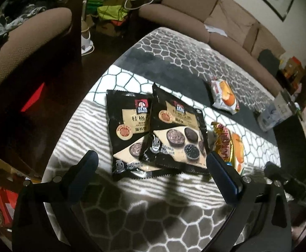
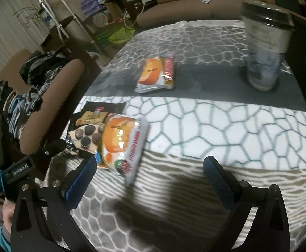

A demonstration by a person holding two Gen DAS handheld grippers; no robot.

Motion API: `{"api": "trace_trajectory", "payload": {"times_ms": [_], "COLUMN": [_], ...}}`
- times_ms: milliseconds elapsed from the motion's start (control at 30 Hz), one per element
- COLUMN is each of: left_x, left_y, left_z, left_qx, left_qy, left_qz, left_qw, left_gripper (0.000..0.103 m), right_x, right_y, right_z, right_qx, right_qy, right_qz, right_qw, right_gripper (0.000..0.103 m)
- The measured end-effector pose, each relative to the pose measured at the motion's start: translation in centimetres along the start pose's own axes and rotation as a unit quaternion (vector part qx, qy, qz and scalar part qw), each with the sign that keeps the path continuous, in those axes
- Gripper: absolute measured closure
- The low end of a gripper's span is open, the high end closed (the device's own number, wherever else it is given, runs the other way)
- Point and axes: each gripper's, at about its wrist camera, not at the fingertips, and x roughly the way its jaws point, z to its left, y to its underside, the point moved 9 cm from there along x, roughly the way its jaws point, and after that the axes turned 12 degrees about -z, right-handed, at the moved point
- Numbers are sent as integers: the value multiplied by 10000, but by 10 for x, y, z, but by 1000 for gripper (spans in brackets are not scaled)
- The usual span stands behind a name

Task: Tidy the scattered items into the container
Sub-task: 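Reach the right gripper to the orange-wrapped snack cake beside the cookie packets, then grasp the gold-red wrapped snack cake with the left gripper while the right gripper holds its cake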

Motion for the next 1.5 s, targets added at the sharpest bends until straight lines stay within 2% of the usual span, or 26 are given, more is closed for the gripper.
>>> {"api": "trace_trajectory", "payload": {"times_ms": [300, 500, 600, 667, 733, 867, 1300, 1500], "left_x": [-2, -3, -2, -1, -1, 0, -1, 20], "left_y": [-12, -17, -16, -15, -13, -10, -9, -23], "left_z": [2, 5, 6, 5, 4, -1, -20, -58], "left_qx": [-167, -206, -230, -215, -233, -265, -225, 27], "left_qy": [104, 110, 113, 100, 104, 136, 173, 218], "left_qz": [-96, -116, -102, -72, -53, 7, 81, 82], "left_qw": [9998, 9997, 9996, 9997, 9997, 9996, 9996, 9997], "left_gripper": [0, 0, 0, 0, 0, 0, 0, 0], "right_x": [39, 55, 57, 56, 57, 51, 10, -7], "right_y": [11, 17, 17, 16, 15, 14, 3, -5], "right_z": [30, 28, 28, 28, 28, 27, -20, -43], "right_qx": [11, -232, -389, -472, -544, -602, -527, -660], "right_qy": [72, 492, 549, 528, 513, 402, 684, 854], "right_qz": [41, 55, 51, 31, 80, 138, -35, -156], "right_qw": [10000, 9985, 9977, 9975, 9972, 9973, 9963, 9940], "right_gripper": [0, 1, 7, 27, 42, 49, 50, 50]}}
